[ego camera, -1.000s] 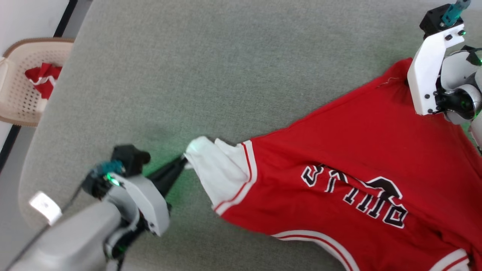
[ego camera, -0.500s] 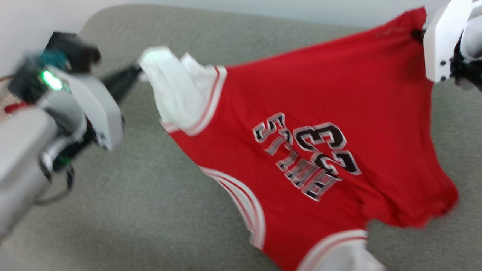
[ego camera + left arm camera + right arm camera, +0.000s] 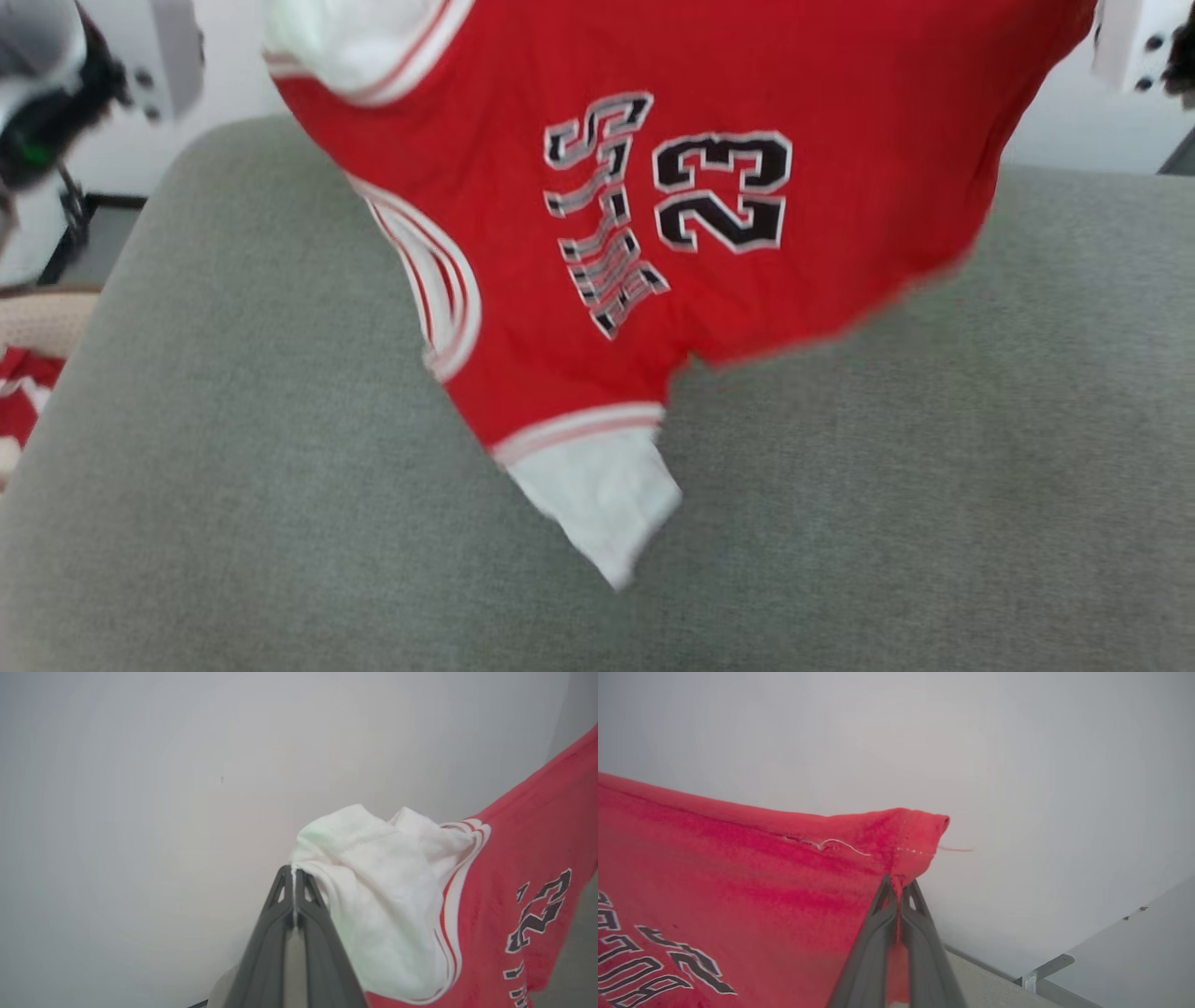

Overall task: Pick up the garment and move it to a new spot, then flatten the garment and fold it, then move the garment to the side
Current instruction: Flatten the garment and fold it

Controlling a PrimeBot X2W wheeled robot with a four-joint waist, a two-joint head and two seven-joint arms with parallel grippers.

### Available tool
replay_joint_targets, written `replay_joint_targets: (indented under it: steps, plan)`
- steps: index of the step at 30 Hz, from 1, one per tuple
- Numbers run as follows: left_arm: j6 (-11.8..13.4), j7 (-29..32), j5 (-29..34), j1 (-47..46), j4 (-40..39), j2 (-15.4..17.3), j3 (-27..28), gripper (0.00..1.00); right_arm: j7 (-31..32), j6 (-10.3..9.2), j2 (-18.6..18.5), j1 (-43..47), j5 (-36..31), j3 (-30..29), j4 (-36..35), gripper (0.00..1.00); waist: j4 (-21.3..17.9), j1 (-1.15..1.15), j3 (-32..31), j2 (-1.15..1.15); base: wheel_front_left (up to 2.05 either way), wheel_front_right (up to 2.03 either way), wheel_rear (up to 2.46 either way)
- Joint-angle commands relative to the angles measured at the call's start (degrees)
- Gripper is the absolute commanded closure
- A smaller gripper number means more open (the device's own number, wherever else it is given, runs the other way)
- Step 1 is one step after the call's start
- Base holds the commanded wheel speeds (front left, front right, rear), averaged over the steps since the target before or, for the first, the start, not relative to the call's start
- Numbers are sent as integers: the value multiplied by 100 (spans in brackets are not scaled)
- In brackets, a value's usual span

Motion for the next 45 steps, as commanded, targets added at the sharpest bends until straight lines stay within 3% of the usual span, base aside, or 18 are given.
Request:
replay_joint_targets:
  steps: [1,14,28,39,42,45]
  plan:
    - [-35,-64,70,-193,171,-61,11,100,-90,-11,-9,-81,-94,-112,-3,100,-117,0,-135,0,0,0,0]
    - [-125,-698,319,-1297,1214,-514,-137,100,-463,-11,190,-333,-585,-697,1,100,-282,0,51,0,0,0,0]
    - [-115,-1669,495,-2420,2321,-915,-277,100,-1523,-11,833,-1026,-1602,-1400,510,100,-637,0,1525,0,0,0,0]
    - [427,-2711,1011,-3700,3016,-1209,3,100,-3611,-11,1282,-1980,-3156,-2219,1363,100,-773,0,2531,0,0,0,0]
    - [684,-2733,1336,-3973,2399,-1075,490,100,-3862,-11,1368,-2178,-3652,-2571,1454,100,-747,0,2687,0,0,0,0]
    - [781,-2720,1658,-3641,1799,-977,1044,100,-3938,-11,1490,-2153,-4036,-2868,1498,100,-707,0,2735,0,0,0,0]
